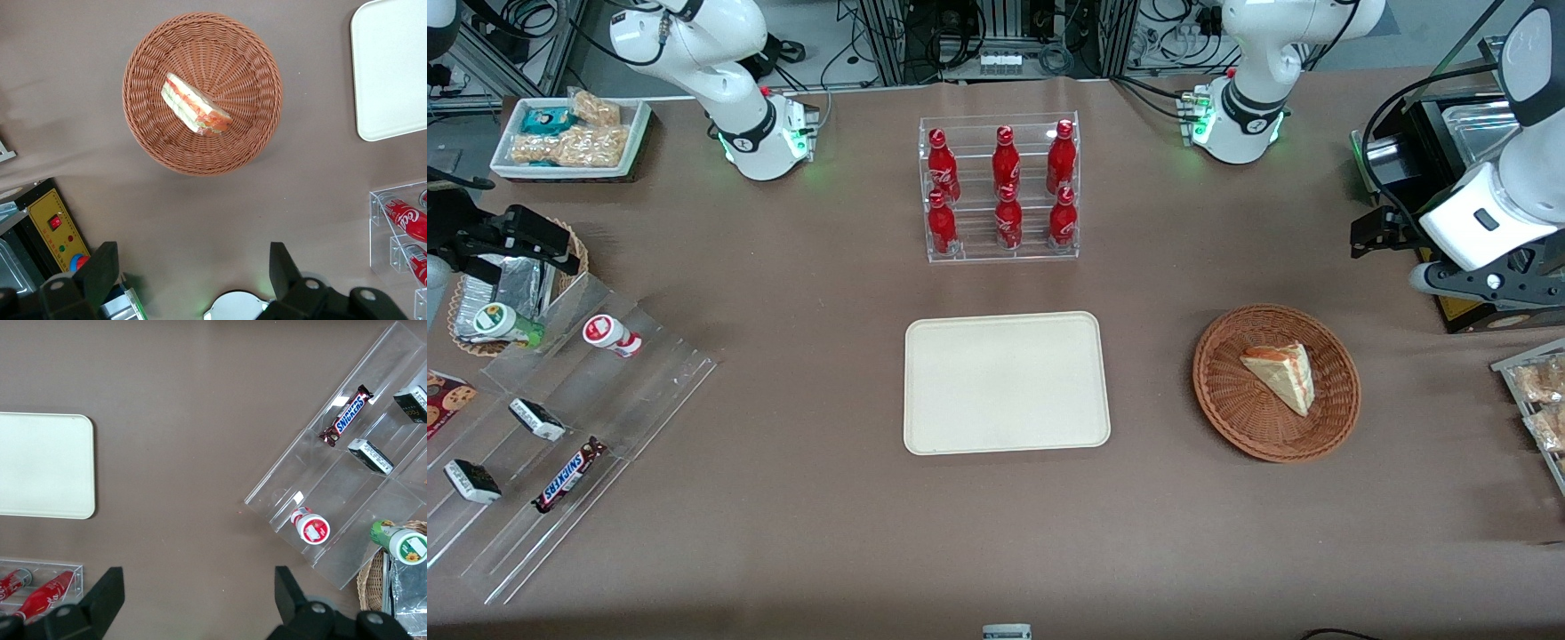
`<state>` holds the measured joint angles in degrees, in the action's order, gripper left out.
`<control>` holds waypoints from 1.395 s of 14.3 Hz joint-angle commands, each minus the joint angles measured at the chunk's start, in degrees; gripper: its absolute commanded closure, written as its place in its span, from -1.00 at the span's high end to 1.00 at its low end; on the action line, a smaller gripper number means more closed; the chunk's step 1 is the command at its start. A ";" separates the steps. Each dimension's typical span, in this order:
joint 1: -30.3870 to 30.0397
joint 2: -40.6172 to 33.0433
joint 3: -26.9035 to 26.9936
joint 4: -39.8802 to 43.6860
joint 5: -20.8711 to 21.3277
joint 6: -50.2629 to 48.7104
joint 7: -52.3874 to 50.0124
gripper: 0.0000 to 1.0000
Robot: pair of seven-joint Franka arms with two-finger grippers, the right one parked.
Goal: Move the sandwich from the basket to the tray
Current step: 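Move the left gripper over the wrapped sandwich in the wicker basket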
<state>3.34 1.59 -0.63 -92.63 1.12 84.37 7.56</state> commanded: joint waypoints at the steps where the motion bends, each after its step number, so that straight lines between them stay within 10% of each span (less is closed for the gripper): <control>1: -0.18 -0.27 -0.16 0.35 -0.06 -1.14 0.79 1.00; 15: 0.00 3.77 -0.34 0.09 0.64 2.27 0.70 1.00; 20: -2.20 3.60 -0.07 -12.01 -0.24 13.68 -2.10 1.00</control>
<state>2.13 6.73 -0.59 -98.62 1.10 93.50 7.05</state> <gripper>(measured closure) 0.000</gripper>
